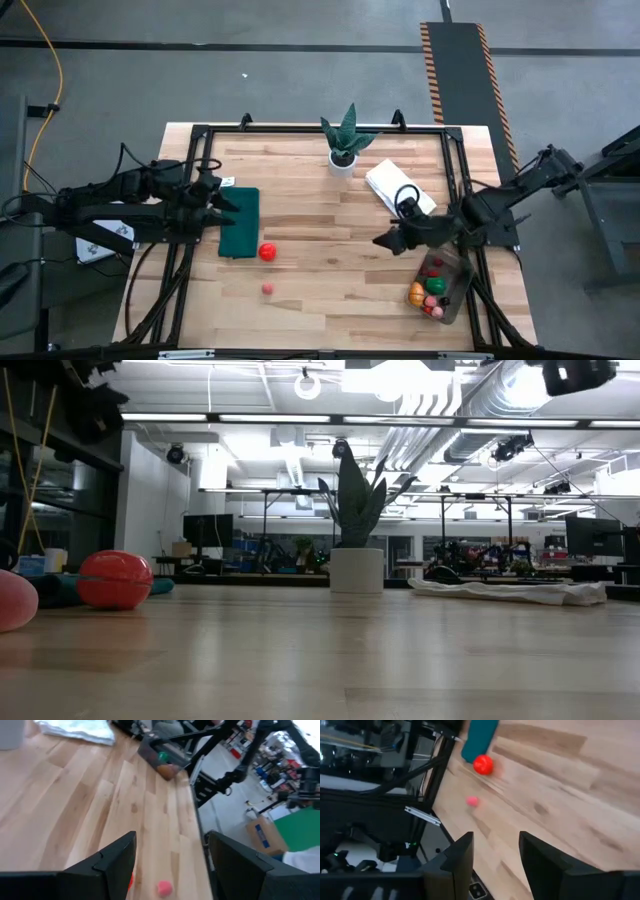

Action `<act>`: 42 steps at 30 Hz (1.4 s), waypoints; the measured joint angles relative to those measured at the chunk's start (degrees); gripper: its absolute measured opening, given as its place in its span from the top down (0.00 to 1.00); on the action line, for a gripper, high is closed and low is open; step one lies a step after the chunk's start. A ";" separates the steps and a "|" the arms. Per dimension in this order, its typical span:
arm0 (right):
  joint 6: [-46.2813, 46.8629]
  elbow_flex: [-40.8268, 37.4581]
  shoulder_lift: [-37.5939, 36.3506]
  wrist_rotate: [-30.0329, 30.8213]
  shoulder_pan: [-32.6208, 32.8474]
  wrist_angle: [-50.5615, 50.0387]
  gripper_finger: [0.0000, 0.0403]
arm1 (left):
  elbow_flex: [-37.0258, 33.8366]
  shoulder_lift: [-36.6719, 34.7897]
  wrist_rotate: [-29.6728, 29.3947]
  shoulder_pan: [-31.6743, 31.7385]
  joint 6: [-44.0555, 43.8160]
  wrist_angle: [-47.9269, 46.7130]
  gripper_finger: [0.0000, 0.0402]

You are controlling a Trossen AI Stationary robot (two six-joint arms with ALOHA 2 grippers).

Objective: Pick and placing Produce into tupperware
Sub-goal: Put the pink peach into the black bin

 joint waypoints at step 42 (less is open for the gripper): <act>-22.13 0.00 0.07 -17.80 -12.02 0.30 0.63 | 3.88 23.57 -39.72 -54.09 -34.26 11.98 0.41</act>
